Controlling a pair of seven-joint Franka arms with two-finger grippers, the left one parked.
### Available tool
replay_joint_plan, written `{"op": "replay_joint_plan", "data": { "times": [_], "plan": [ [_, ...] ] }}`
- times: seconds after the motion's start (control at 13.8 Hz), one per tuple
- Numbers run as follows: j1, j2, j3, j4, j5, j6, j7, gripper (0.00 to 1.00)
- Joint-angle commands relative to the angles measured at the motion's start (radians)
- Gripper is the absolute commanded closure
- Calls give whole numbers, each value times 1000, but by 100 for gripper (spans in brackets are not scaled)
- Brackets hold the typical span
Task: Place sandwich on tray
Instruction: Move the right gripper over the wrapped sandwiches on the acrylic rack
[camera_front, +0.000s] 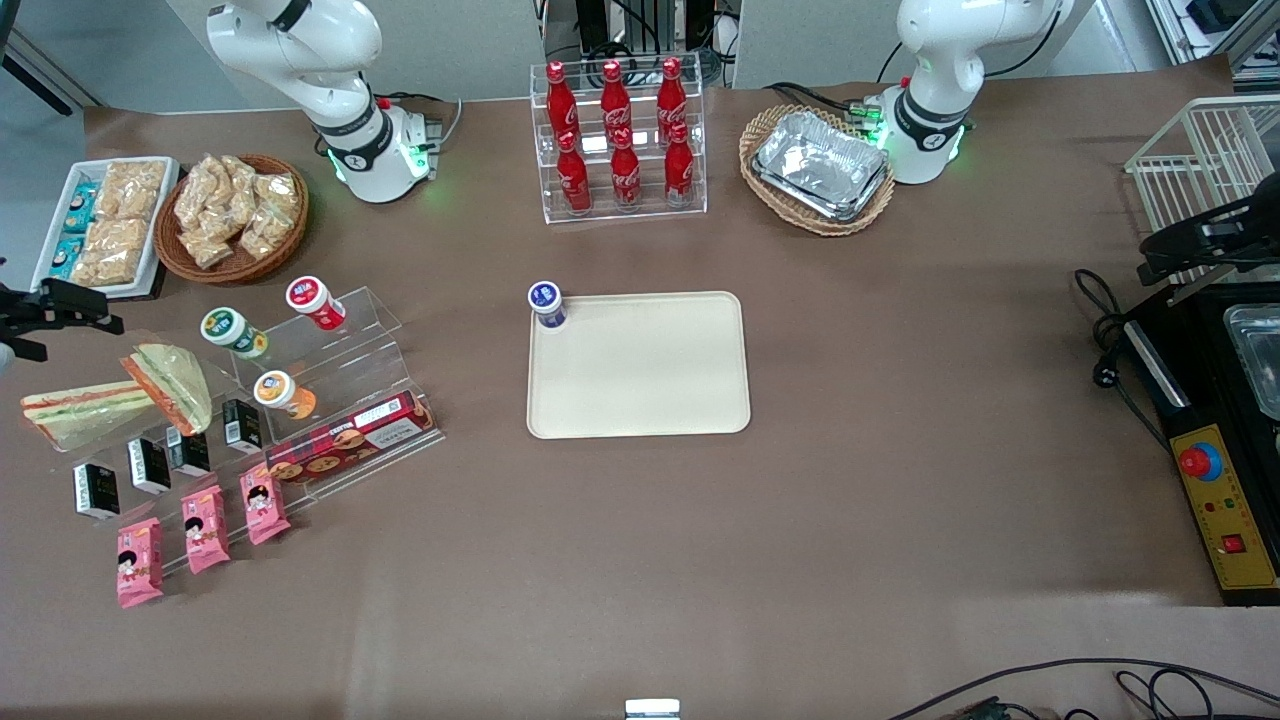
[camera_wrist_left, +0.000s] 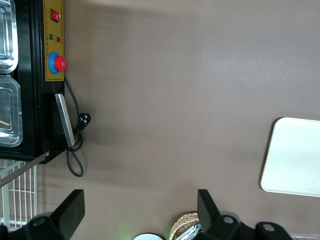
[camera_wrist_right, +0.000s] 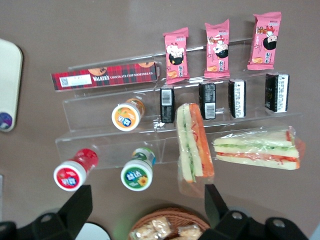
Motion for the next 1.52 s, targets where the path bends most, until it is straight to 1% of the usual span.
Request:
{"op": "replay_joint_plan", "data": {
  "times": [0.0, 0.29, 0.58, 0.79, 0.94, 1.01, 1.08, 1.23, 1.44],
  "plan": [
    [-1, -6, 0, 2, -76, -12, -171, 0],
    [-22, -10, -9, -22, -81, 5, -398, 0],
    [-44, -9, -17, -63, -84, 83, -658, 0],
    [-79, 17, -20, -82, -78, 127, -859, 0],
    [-126, 54, -18, -82, -57, 152, -1015, 0],
    [-154, 75, -18, -82, -31, 162, -1084, 0],
    [-175, 91, -20, -80, -17, 176, -1139, 0],
    [-197, 112, -20, -79, -15, 202, -1215, 0],
    [-197, 149, -20, -73, -26, 209, -1286, 0]
  ]
}}
